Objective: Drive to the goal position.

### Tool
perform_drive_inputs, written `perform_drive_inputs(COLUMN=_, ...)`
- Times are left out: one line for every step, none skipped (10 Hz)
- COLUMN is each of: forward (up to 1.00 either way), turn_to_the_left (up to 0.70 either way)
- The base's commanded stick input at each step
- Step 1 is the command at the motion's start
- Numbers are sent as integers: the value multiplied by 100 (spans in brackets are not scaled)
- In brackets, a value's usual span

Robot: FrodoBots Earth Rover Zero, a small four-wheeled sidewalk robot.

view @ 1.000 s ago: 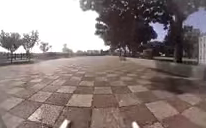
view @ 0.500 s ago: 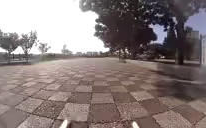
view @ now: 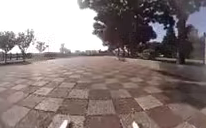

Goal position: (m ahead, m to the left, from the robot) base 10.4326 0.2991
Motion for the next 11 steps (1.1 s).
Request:
perform_drive_inputs(forward=50, turn_to_the_left=0)
perform_drive_inputs(forward=50, turn_to_the_left=0)
perform_drive_inputs(forward=50, turn_to_the_left=0)
perform_drive_inputs(forward=50, turn_to_the_left=0)
perform_drive_inputs(forward=50, turn_to_the_left=0)
perform_drive_inputs(forward=50, turn_to_the_left=22)
perform_drive_inputs(forward=50, turn_to_the_left=50)
perform_drive_inputs(forward=50, turn_to_the_left=50)
perform_drive_inputs(forward=50, turn_to_the_left=43)
perform_drive_inputs(forward=50, turn_to_the_left=9)
perform_drive_inputs(forward=50, turn_to_the_left=0)
